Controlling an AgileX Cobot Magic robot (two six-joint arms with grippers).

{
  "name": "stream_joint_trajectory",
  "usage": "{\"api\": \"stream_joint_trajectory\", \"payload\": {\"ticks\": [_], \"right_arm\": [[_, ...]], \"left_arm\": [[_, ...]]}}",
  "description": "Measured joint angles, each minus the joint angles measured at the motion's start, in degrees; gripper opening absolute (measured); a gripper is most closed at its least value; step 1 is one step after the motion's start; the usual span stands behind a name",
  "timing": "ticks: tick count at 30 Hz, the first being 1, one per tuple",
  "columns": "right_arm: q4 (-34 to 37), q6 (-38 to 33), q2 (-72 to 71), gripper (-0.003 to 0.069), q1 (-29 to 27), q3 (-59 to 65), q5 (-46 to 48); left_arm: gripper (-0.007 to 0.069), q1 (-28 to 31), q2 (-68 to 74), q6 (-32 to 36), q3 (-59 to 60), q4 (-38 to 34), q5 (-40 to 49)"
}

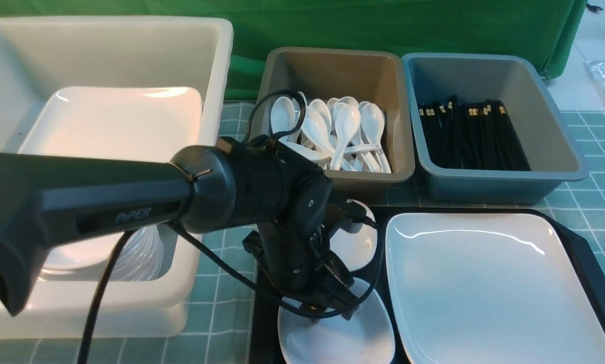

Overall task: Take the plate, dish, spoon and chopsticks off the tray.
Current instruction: Use the left arm to grab a small plate from the dinner plate, then use the left arm to put the small plate into the large storage box on the left

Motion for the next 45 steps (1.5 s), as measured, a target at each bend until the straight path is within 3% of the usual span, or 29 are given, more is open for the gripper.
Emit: {"api": "stream_joint_trajectory", "payload": {"ticks": [3, 11, 18, 32, 37, 45], "right_arm": [[0.0, 0.0, 0.0, 0.0036, 0.0, 0.0, 0.0], [0.0, 0.0, 0.0, 0.0045, 0.0, 0.0, -0.17], [0.0, 0.0, 0.0, 0.0052, 0.0, 0.0, -0.31], [0.24, 0.0, 0.0, 0.0067, 0.0, 0.0, -1.0], [1.1, 0.0, 0.0, 0.0067, 0.0, 0.0, -1.06], [1.62, 0.0, 0.0, 0.0069, 0.0, 0.0, -1.89]], "left_arm": [[0.0208, 0.06, -0.6, 0.0, -0.47, -1.15, 2.78], [0.0191, 0.06, -1.6, -0.92, -0.6, -1.72, 5.99], [0.004, 0.01, -8.77, -1.06, -0.43, -0.86, 7.76], [0.002, 0.81, -16.85, -1.57, -5.35, -0.25, 12.51], [0.002, 7.76, -21.34, -1.57, -8.38, -1.69, 14.96], [0.002, 37.33, -30.83, 6.38, -8.25, -15.27, 17.91]]}}
